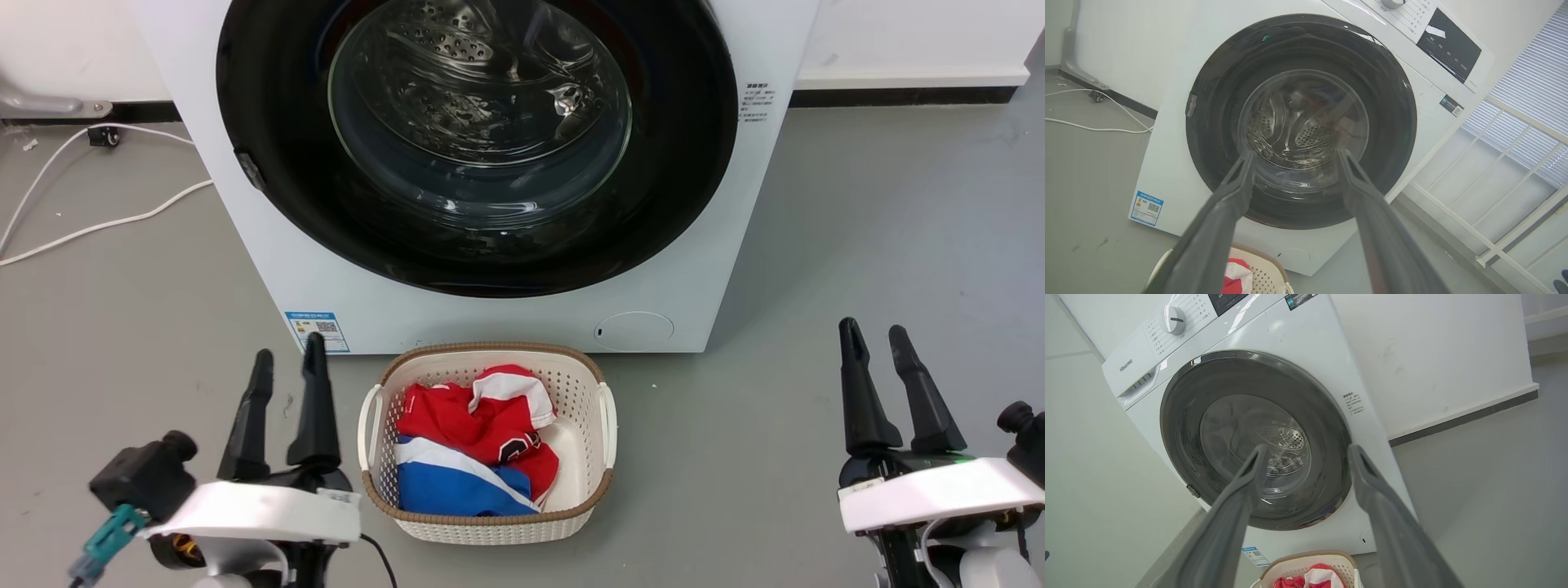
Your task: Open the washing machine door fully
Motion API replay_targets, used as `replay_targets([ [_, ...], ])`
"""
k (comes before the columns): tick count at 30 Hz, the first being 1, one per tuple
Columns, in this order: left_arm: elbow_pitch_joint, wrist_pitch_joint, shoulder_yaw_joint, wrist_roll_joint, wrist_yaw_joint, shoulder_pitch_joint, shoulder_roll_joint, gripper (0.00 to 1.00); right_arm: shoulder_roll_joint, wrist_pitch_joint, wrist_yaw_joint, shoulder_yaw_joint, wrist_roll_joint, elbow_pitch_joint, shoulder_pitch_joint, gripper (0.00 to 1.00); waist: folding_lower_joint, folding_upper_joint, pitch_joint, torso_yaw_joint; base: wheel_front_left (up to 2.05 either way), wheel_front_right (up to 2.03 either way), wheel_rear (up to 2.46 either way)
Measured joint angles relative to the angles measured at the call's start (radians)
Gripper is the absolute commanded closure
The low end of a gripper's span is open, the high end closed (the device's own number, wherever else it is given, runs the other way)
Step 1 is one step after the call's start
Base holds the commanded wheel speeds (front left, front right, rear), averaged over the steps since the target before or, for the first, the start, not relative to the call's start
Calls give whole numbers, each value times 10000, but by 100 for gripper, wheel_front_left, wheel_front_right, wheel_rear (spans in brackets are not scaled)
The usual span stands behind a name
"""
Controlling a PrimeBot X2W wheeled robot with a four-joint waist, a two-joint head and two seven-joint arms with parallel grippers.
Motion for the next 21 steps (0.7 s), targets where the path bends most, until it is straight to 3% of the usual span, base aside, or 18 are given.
replay_targets([
  [8, -188, -207, -748, 1551, 376, 1, 115, 0, -2, -186, 0, 48, -1129, -42, 35, 0, 0, 0, 29, -28, 0, 0, 0],
  [21, 0, -525, -2744, 3112, 2188, -58, 1195, 0, -2, -527, 0, 153, -2821, 25, 86, 0, 0, 0, 65, -126, 0, 0, 0],
])
